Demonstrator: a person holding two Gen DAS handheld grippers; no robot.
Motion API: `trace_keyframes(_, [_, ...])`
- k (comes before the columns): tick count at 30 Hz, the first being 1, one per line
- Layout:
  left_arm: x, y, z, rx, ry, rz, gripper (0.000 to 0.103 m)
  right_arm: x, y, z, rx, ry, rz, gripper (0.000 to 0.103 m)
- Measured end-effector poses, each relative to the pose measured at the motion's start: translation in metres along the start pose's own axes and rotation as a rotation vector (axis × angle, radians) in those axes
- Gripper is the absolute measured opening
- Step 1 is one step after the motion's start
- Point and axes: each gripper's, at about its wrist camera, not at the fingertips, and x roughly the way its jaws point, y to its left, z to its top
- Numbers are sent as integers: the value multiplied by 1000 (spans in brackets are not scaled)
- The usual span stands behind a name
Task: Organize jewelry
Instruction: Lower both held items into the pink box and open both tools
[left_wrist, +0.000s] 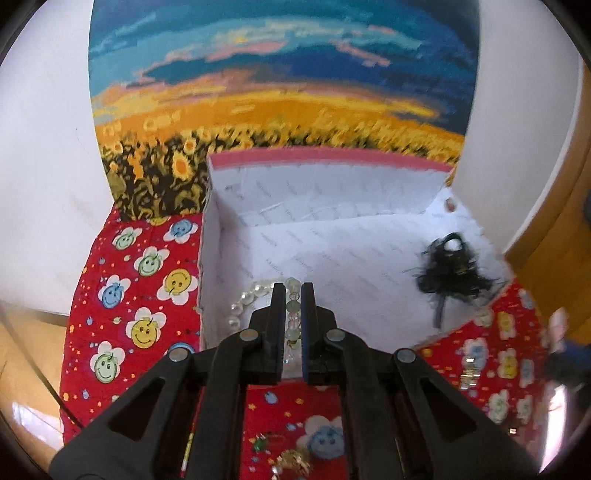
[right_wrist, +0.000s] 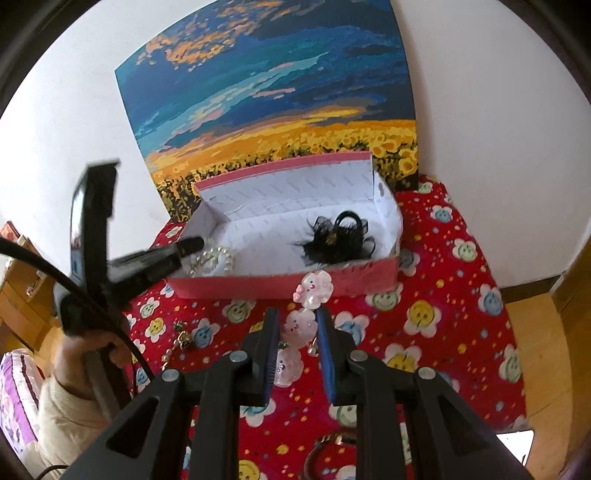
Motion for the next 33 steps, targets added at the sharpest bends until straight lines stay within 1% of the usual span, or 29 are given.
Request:
trace_keyframes(3, [9, 1, -5, -1, 13, 4, 0, 3, -4, 12, 3, 19, 3, 22])
trace_keyframes(5, [12, 2, -7, 1, 14, 11, 0, 7, -5, 23, -9, 22, -11, 22])
trace_keyframes(8, [16, 5, -8, -18, 28, -8, 0, 16, -5, 36, -26, 21, -26, 22])
trace_keyframes(12, [15, 5, -9, -12, 22, -16, 2, 36, -8, 53, -34, 16, -48, 22])
trace_keyframes(15, [14, 5, -10, -11, 15, -24, 13, 53, -14, 68, -19, 28, -58, 22])
trace_keyframes(16, [14, 5, -11, -13, 13, -25, 19, 58, -16, 71, -17, 29, -63, 22])
trace_keyframes(20, [12, 6, -10, -16, 8, -27, 26, 80, -25, 88, -8, 40, -87, 22])
trace_keyframes(23, [12, 6, -9, -16, 7, -33, 29, 98, -33, 98, 7, 58, -113, 22])
trace_keyframes(28, [12, 5, -10, -13, 5, -31, 31, 125, -43, 110, 9, 82, -166, 22])
trace_keyframes(33, [12, 5, -9, -10, 3, -30, 31, 144, -48, 119, 11, 90, -182, 22])
